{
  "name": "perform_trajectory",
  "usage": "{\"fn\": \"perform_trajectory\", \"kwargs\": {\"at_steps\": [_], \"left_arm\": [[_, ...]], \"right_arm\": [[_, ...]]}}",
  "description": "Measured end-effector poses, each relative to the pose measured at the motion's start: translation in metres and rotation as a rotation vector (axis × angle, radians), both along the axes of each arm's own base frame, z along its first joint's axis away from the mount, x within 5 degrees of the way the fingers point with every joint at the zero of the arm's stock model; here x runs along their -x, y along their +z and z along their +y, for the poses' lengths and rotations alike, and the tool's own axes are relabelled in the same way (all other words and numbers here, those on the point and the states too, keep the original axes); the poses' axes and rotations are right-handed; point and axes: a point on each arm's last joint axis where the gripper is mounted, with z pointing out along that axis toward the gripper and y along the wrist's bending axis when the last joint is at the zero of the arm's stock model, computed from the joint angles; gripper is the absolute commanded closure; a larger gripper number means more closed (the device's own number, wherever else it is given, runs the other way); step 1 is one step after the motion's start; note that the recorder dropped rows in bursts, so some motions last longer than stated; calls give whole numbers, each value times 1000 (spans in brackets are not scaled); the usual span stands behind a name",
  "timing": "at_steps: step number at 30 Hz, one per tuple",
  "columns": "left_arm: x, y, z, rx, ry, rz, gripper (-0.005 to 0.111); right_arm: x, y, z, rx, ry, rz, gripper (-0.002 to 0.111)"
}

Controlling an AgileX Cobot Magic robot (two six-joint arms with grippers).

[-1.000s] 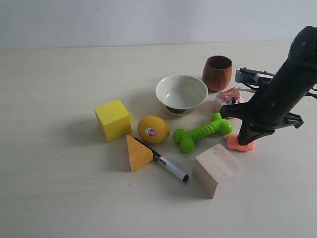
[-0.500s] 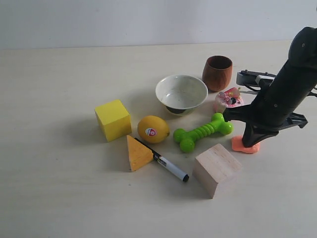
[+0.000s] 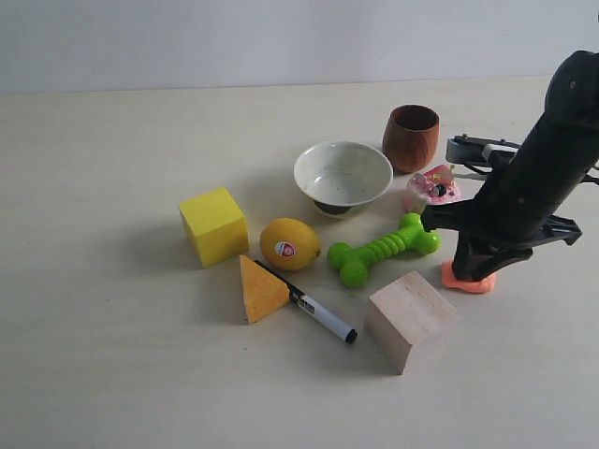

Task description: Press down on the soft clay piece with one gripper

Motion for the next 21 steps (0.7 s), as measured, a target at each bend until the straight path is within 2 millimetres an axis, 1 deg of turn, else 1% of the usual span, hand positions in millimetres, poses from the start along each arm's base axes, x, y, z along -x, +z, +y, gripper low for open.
{"fn": "perform_trajectory", "kwargs": {"at_steps": [4, 7, 9, 10, 11, 12, 21], "left_arm": [[0, 0, 0, 0, 0, 0, 107], [0, 0, 0, 0, 0, 0, 107], [0, 0, 0, 0, 0, 0, 107], [0, 0, 0, 0, 0, 0, 107], [0, 0, 0, 0, 0, 0, 107], [0, 0, 0, 0, 0, 0, 107], [0, 0, 0, 0, 0, 0, 107]], "right_arm": [[0, 0, 1, -11, -11, 2, 80], [0, 0, 1, -13, -14, 4, 83], [0, 0, 1, -14, -13, 5, 90], [1, 0, 1, -14, -13, 9, 97], [1, 0, 1, -14, -11, 13, 106], [2, 0, 1, -13, -8, 20, 108], [5, 2, 0, -3, 14, 46, 108]]}}
